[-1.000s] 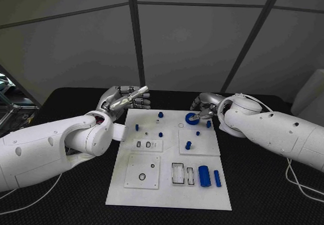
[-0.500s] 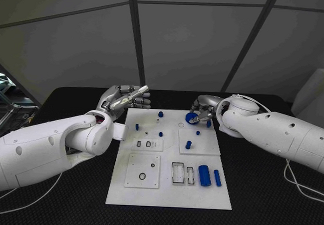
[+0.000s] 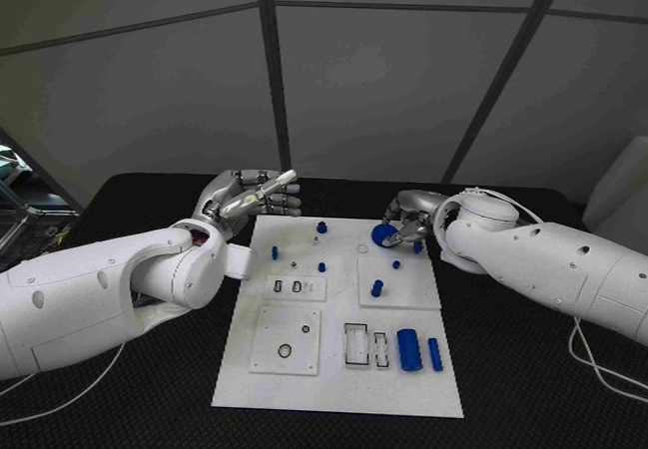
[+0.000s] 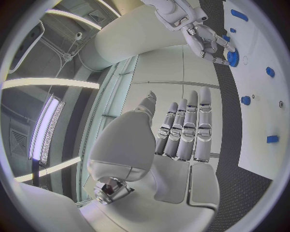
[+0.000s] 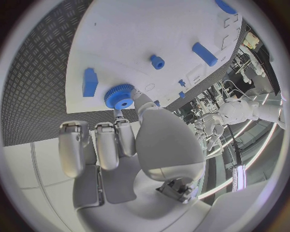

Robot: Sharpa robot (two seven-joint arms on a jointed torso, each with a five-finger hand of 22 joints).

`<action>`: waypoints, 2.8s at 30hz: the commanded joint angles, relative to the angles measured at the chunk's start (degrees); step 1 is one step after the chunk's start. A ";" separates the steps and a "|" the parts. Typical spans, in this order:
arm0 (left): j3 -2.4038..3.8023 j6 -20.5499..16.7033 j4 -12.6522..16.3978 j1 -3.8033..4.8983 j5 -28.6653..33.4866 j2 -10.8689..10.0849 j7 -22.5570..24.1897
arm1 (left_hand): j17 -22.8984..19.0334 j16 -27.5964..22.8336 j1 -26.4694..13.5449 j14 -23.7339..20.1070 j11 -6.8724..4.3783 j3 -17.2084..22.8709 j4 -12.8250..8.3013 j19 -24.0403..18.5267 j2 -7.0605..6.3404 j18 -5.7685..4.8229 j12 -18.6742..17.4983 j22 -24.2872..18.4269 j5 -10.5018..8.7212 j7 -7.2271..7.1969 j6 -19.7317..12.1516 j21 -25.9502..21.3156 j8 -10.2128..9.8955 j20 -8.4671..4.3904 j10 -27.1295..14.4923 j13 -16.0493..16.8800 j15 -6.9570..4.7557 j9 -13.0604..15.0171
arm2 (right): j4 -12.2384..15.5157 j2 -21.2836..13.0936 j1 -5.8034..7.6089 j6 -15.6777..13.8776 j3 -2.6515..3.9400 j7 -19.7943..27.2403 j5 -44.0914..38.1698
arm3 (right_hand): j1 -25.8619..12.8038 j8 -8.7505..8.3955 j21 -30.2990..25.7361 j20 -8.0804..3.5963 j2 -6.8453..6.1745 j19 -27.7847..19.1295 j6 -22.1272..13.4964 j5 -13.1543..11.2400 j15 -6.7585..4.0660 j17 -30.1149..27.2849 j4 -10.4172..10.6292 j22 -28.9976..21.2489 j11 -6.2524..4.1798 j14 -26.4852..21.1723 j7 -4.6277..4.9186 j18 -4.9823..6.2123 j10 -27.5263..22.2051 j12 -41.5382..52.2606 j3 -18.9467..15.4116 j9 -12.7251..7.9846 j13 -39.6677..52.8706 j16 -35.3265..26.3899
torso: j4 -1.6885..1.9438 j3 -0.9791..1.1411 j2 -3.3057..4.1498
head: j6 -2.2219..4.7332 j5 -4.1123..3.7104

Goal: Assemble the parts on the task board

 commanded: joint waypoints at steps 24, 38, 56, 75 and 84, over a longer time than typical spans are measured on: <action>0.06 0.76 -0.13 0.08 -0.27 0.05 0.06 | 0.13 -0.26 -0.41 0.24 0.28 -0.08 -0.30 -0.02 0.25 -0.31 -0.42 0.07 0.22 -0.03 0.22 0.31 -0.26 0.09 -0.17 -0.10 0.19 -0.04 | 0.49 -0.20 -0.44 -6.65 -0.12 2.23 -4.59 | 2.86 1.92 0.57 -1.52 4.20 4.50 9.00 -4.35 -1.60 7.46 -3.60 12.75 -1.58 4.33 -1.59 -0.73 0.49 0.21 7.56 -0.05 6.18 0.17 | -0.01 0.02 0.01 | 0.06 0.02; 0.06 0.89 0.06 0.08 -0.27 -0.16 -0.08 | 0.16 -0.29 -0.39 0.24 0.29 -0.08 -0.32 -0.03 0.29 -0.31 -0.46 0.07 0.23 -0.02 0.21 0.32 -0.29 0.09 -0.20 -0.11 0.20 -0.05 | 7.95 -1.72 -0.55 -11.53 -0.06 1.14 -8.41 | 1.39 0.94 0.76 -1.41 3.06 4.84 9.49 -3.45 -1.33 7.46 -3.71 13.24 -1.45 4.34 -1.36 -0.85 0.64 0.24 8.33 -0.40 6.36 0.15 | 0.06 -0.06 -0.06 | 0.20 0.18; 0.07 1.02 -0.11 0.10 -0.27 0.22 -0.14 | 0.20 -0.33 -0.33 0.23 0.30 -0.09 -0.40 -0.05 0.28 -0.31 -0.51 0.08 0.23 0.00 0.17 0.34 -0.34 0.10 -0.24 -0.13 0.21 -0.05 | 6.32 7.26 -0.76 -12.68 -0.10 0.50 -12.22 | 1.17 0.52 0.88 -1.29 2.59 5.05 9.67 -3.47 -1.17 7.35 -4.00 13.54 -1.40 4.32 -1.25 -0.92 0.67 0.22 8.75 -0.48 6.39 0.10 | 0.23 -0.03 0.10 | 0.31 1.33; 0.08 0.99 -0.21 0.12 -0.27 0.53 -0.12 | 0.21 -0.35 -0.32 0.23 0.31 -0.10 -0.42 -0.06 0.28 -0.31 -0.53 0.08 0.22 0.01 0.16 0.34 -0.36 0.10 -0.25 -0.13 0.21 -0.06 | 3.01 11.42 -1.59 -11.09 -1.32 1.25 -12.68 | 0.65 -0.16 0.89 -1.05 2.17 5.07 9.68 -3.50 -0.88 7.25 -4.15 13.56 -1.21 4.31 -1.02 -0.93 0.62 0.11 9.28 -0.57 6.36 0.05 | 0.05 0.07 0.06 | 0.01 1.86; 0.08 0.80 -0.16 0.13 -0.27 0.56 -0.01 | 0.26 -0.41 -0.30 0.21 0.33 -0.13 -0.47 -0.09 0.28 -0.32 -0.57 0.08 0.22 0.03 0.13 0.35 -0.41 0.11 -0.28 -0.14 0.23 -0.06 | 1.13 12.28 -1.95 -10.65 -1.75 1.25 -13.24 | 0.40 -0.52 0.88 -0.95 2.03 5.04 9.57 -3.58 -0.78 7.21 -4.17 13.53 -1.14 4.30 -0.94 -0.92 0.55 0.01 9.49 -0.61 6.29 0.03 | 0.03 0.03 0.08 | -0.04 1.81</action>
